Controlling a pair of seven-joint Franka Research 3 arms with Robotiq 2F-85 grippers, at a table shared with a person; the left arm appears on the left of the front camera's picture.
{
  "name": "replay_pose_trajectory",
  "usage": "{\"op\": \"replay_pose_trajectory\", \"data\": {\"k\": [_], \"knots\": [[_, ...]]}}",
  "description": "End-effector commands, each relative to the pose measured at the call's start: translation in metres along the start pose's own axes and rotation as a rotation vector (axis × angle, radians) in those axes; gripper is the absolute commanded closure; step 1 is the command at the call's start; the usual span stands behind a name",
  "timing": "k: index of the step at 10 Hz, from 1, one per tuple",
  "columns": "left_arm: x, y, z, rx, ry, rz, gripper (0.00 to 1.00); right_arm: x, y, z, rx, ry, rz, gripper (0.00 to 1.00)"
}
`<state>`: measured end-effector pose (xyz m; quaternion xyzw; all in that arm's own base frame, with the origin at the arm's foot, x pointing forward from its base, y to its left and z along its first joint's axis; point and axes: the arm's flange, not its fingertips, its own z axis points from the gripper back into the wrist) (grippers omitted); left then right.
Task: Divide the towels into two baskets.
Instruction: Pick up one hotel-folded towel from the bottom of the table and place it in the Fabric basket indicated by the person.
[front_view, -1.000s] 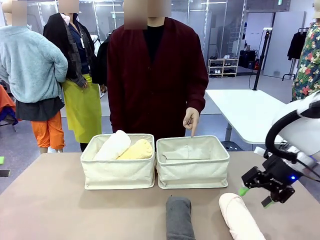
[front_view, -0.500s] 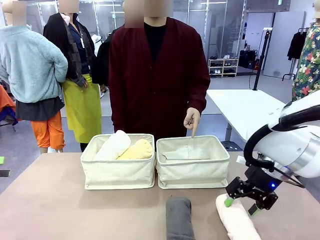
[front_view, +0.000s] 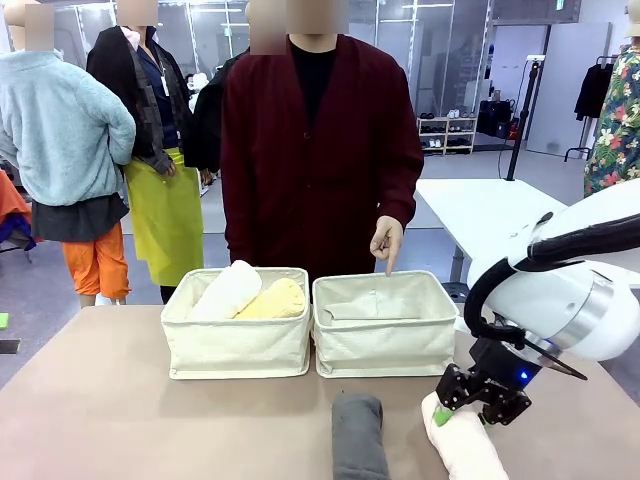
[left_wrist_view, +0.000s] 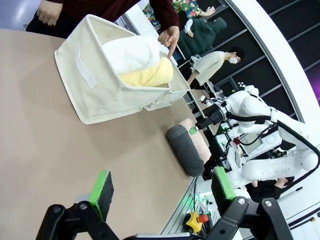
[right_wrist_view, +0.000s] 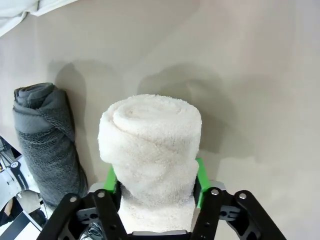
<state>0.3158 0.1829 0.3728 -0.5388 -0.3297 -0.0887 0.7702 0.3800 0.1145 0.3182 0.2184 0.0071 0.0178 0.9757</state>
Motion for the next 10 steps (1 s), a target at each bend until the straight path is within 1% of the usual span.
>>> {"op": "replay_pose_trajectory", "data": {"k": [1,2,3,4,5,6,8,9,10], "knots": [[-0.001,-0.003,0.002,-0.015,-0.017,0.004,0.00,-0.100,-0.023,-0.012,0.019,-0.006,-0.007,1.00],[-0.001,-0.003,0.002,-0.015,-0.017,0.004,0.00,-0.102,-0.021,-0.008,0.022,-0.010,-0.003,1.00],[-0.001,-0.003,0.002,-0.015,-0.017,0.004,0.00,-0.102,-0.019,-0.004,0.021,-0.018,-0.003,0.93],[-0.001,-0.003,0.002,-0.015,-0.017,0.004,0.00,-0.102,-0.016,0.003,0.022,-0.031,0.001,1.00],[-0.001,-0.003,0.002,-0.015,-0.017,0.004,0.00,-0.101,-0.008,0.016,0.005,-0.031,0.006,1.00],[-0.001,-0.003,0.002,-0.015,-0.017,0.004,0.00,-0.099,0.004,0.033,-0.015,-0.042,0.043,1.00],[-0.001,-0.003,0.002,-0.015,-0.017,0.004,0.00,-0.099,0.042,0.064,-0.040,0.002,0.248,1.00],[-0.001,-0.003,0.002,-0.015,-0.017,0.004,0.00,-0.100,0.063,0.074,-0.060,0.056,0.388,1.00],[-0.001,-0.003,0.002,-0.015,-0.017,0.004,0.00,-0.099,0.083,0.082,-0.056,0.125,0.492,1.00]]}}
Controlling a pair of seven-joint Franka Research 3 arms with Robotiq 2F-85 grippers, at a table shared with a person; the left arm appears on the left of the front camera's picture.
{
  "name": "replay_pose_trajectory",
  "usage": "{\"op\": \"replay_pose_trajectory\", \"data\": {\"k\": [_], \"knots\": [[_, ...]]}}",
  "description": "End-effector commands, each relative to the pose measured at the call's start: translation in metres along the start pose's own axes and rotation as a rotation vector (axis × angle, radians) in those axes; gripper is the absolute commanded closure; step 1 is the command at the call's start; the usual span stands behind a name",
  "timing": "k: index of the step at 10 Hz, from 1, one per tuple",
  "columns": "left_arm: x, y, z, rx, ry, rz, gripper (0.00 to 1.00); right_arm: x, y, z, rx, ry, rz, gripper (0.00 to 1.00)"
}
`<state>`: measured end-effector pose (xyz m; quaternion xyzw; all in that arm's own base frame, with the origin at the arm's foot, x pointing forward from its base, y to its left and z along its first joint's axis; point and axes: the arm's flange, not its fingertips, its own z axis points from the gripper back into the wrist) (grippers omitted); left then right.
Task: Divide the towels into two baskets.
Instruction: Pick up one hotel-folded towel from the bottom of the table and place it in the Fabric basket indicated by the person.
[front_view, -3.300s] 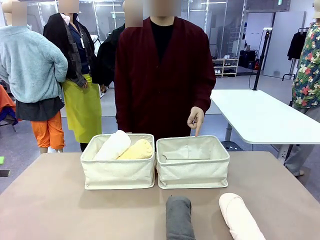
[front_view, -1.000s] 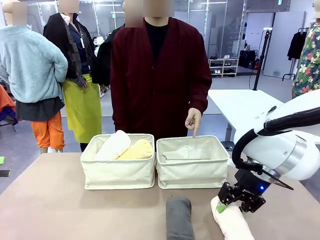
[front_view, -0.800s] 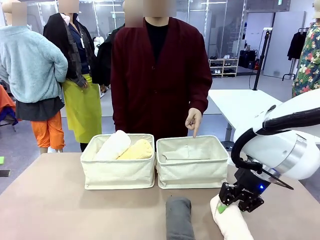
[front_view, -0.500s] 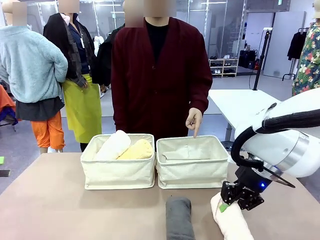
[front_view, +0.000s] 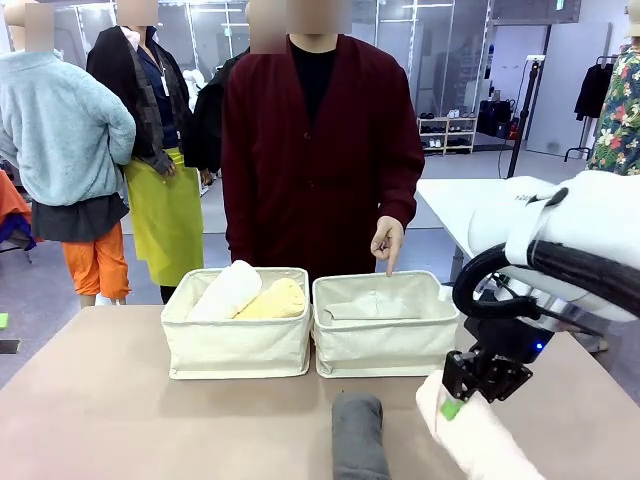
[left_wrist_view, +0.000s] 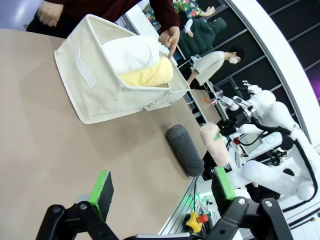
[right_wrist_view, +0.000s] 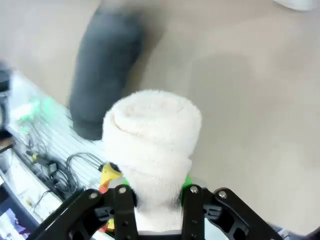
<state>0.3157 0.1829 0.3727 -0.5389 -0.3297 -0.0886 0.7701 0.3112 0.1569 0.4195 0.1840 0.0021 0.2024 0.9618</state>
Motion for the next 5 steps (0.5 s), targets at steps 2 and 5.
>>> {"op": "replay_pose_trajectory", "data": {"k": [2,5], "knots": [[-0.001,-0.003,0.002,-0.014,-0.016,0.003,0.00,-0.019,0.030,0.018,-0.009,0.223,0.454,1.00],[-0.001,-0.003,0.002,-0.014,-0.016,0.003,0.00,-0.017,0.042,0.012,-0.054,0.251,0.590,1.00]]}}
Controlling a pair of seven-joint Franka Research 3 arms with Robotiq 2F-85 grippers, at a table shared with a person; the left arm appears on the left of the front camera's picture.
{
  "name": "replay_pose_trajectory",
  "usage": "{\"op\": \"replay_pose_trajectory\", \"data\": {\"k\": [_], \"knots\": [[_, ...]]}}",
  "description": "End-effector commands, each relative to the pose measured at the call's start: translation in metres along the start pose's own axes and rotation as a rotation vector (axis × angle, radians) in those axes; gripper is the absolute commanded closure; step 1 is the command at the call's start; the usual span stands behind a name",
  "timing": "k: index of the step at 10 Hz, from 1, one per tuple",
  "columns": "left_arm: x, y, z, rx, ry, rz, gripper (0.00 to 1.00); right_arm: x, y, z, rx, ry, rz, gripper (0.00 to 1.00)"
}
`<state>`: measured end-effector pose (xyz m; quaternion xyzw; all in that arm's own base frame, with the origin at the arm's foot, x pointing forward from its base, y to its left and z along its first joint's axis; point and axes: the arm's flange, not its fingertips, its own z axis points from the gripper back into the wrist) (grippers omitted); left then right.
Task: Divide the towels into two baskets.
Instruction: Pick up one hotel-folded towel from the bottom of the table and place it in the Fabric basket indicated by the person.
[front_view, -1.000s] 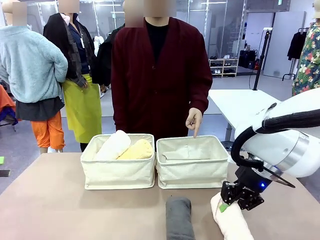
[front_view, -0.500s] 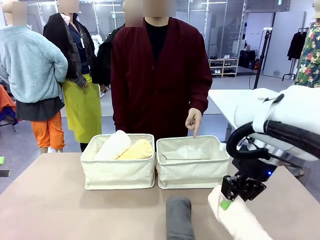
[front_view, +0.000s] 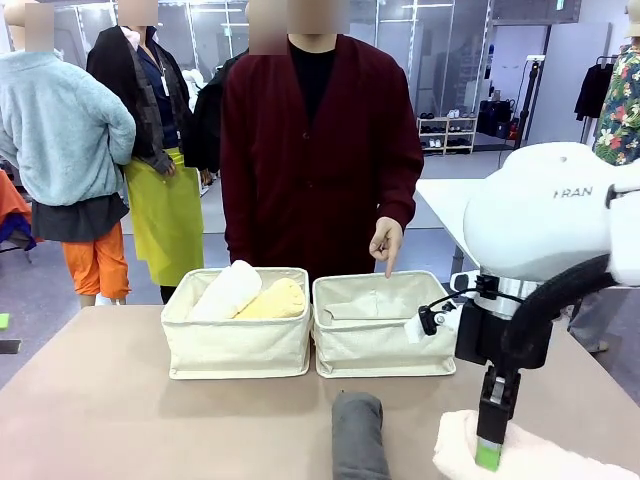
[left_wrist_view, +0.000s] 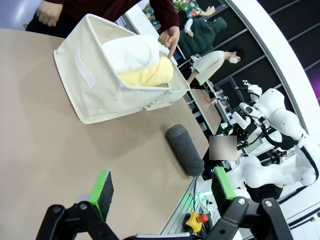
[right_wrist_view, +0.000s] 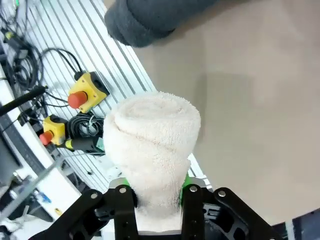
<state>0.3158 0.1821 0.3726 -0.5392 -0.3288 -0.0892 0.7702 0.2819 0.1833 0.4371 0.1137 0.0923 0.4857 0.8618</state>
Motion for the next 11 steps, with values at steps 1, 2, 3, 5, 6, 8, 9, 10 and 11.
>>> {"op": "replay_pose_trajectory", "data": {"k": [1,2,3,5,6,8,9,10,11], "knots": [[-0.001,-0.003,0.003,-0.014,-0.018,0.003,0.00,-0.003,0.002,-0.001,0.012,-0.013,-0.058,1.00],[-0.001,-0.003,0.003,-0.014,-0.018,0.003,0.00,-0.003,0.002,-0.001,0.012,-0.013,-0.058,1.00],[-0.001,-0.003,0.003,-0.014,-0.018,0.003,0.00,-0.003,0.002,-0.001,0.012,-0.013,-0.058,1.00],[-0.001,-0.003,0.003,-0.014,-0.018,0.003,0.00,-0.003,0.000,0.000,0.027,-0.008,-0.021,0.65],[-0.001,-0.003,0.003,-0.014,-0.018,0.003,0.00,-0.007,-0.004,0.002,-0.051,0.035,0.060,0.65],[-0.001,-0.003,0.003,-0.014,-0.018,0.003,0.00,0.021,-0.008,0.039,-0.210,0.020,0.356,0.65],[-0.001,-0.003,0.003,-0.014,-0.018,0.003,0.00,0.036,-0.018,0.057,-0.267,0.041,0.412,0.65],[-0.001,-0.003,0.003,-0.014,-0.018,0.003,0.00,0.051,-0.029,0.071,-0.322,0.056,0.421,0.65],[-0.001,-0.003,0.003,-0.014,-0.018,0.003,0.00,0.068,-0.043,0.081,-0.356,0.069,0.395,0.65]]}}
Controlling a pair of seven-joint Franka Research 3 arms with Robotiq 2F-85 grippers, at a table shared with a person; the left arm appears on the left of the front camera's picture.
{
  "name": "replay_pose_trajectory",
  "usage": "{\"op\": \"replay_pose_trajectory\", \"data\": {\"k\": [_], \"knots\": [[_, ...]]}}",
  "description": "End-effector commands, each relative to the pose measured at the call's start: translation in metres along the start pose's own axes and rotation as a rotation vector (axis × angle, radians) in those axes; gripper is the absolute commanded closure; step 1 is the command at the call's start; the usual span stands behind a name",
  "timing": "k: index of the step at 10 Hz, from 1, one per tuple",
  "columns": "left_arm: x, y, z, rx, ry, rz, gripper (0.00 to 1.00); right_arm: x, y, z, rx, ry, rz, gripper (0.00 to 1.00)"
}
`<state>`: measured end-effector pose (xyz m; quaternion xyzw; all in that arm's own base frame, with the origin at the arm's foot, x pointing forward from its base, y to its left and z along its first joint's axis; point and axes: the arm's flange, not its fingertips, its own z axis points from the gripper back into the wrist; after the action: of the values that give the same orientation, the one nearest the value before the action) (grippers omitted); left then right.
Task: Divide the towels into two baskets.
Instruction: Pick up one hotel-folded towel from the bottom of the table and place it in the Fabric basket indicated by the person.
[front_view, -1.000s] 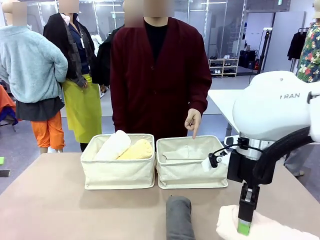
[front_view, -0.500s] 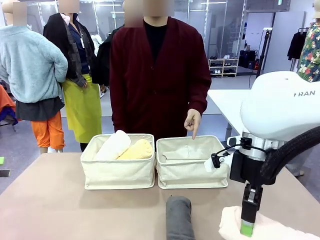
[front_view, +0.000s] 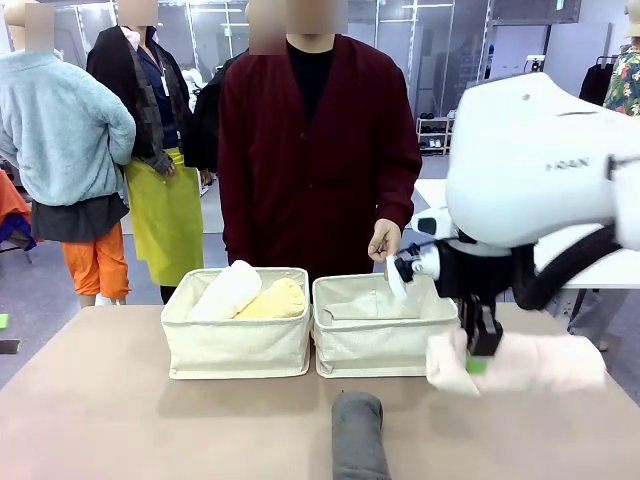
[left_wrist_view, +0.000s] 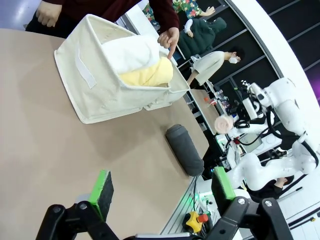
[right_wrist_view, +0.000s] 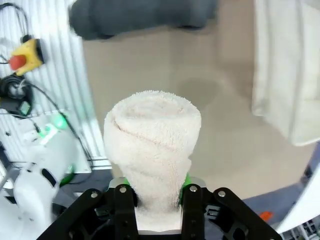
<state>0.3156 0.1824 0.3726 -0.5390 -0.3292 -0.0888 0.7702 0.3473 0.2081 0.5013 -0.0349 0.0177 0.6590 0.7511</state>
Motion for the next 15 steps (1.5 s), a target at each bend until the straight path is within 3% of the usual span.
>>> {"op": "replay_pose_trajectory", "data": {"k": [1,4,7,8,11,13,14,15], "knots": [[-0.001,-0.003,0.002,-0.014,-0.017,0.003,0.00,0.020,-0.045,0.001,-0.027,-0.007,0.054,0.65],[-0.001,-0.003,0.002,-0.014,-0.017,0.003,0.00,0.066,-0.114,0.018,-0.099,-0.034,0.076,0.65],[-0.001,-0.003,0.002,-0.014,-0.017,0.003,0.00,0.112,-0.150,0.028,-0.131,0.050,0.111,0.65],[-0.001,-0.003,0.002,-0.014,-0.017,0.003,0.00,0.124,-0.163,0.027,-0.119,0.027,0.149,0.65],[-0.001,-0.003,0.002,-0.014,-0.017,0.003,0.00,0.143,-0.215,0.000,-0.123,-0.006,0.093,0.65],[-0.001,-0.003,0.002,-0.014,-0.017,0.003,0.00,0.145,-0.228,-0.011,-0.124,0.015,0.081,0.65],[-0.001,-0.003,0.002,-0.014,-0.017,0.003,0.00,0.145,-0.232,-0.015,-0.121,0.003,0.090,0.59],[-0.001,-0.003,0.002,-0.014,-0.017,0.003,0.00,0.146,-0.236,-0.019,-0.107,0.006,0.082,0.35]]}}
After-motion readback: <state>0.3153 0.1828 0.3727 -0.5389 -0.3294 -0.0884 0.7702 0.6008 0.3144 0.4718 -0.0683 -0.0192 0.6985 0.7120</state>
